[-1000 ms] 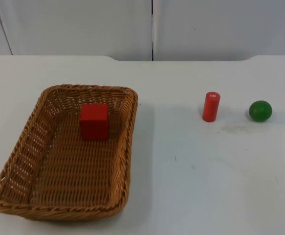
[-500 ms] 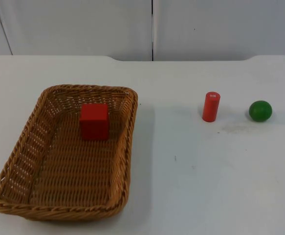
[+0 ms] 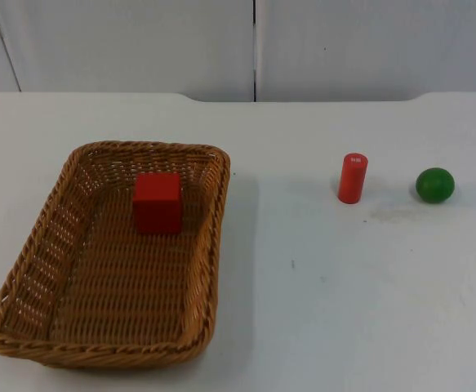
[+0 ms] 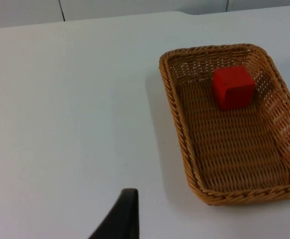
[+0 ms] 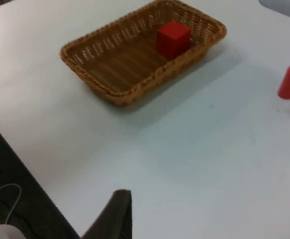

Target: Pick up the basket with the left hand and place the object to the left of the red cylinder into the basket with the right hand.

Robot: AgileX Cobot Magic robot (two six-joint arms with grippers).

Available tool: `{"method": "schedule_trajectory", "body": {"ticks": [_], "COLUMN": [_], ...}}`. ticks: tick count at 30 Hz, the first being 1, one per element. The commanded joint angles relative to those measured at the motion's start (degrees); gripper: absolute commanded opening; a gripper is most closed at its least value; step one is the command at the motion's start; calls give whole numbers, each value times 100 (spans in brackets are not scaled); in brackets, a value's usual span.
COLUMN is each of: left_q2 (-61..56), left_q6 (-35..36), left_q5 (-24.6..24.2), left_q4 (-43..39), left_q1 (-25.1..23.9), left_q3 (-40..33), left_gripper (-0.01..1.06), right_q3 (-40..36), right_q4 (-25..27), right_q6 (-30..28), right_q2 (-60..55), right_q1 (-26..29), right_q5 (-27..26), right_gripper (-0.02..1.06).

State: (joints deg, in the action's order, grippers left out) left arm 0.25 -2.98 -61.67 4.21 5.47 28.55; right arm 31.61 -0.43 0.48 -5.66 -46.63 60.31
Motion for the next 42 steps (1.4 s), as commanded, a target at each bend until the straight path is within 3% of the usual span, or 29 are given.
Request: {"method": "schedule_trajectory", "body": {"ticks": [1, 8, 14, 42], "left_q2": [-25, -25, -25, -25], "left_q6": [42, 42, 32, 78], "left_q5": [-2, -2, -2, 13], "left_q4": [-36, -36, -36, 23], "left_q1": [40, 40, 40, 40], "left_q3": [-23, -23, -23, -23], "left_gripper": [105, 105, 105, 105], "right_q3": [-16, -16, -218, -218], "right_q4": [-199, -378, -2, 43], "right_q6": [193, 401, 60, -12], "right_q2": [273, 566, 566, 566], "right_q1": [14, 14, 14, 14], "right_q5": [211, 346, 155, 155], "right_gripper": [105, 105, 105, 105]}}
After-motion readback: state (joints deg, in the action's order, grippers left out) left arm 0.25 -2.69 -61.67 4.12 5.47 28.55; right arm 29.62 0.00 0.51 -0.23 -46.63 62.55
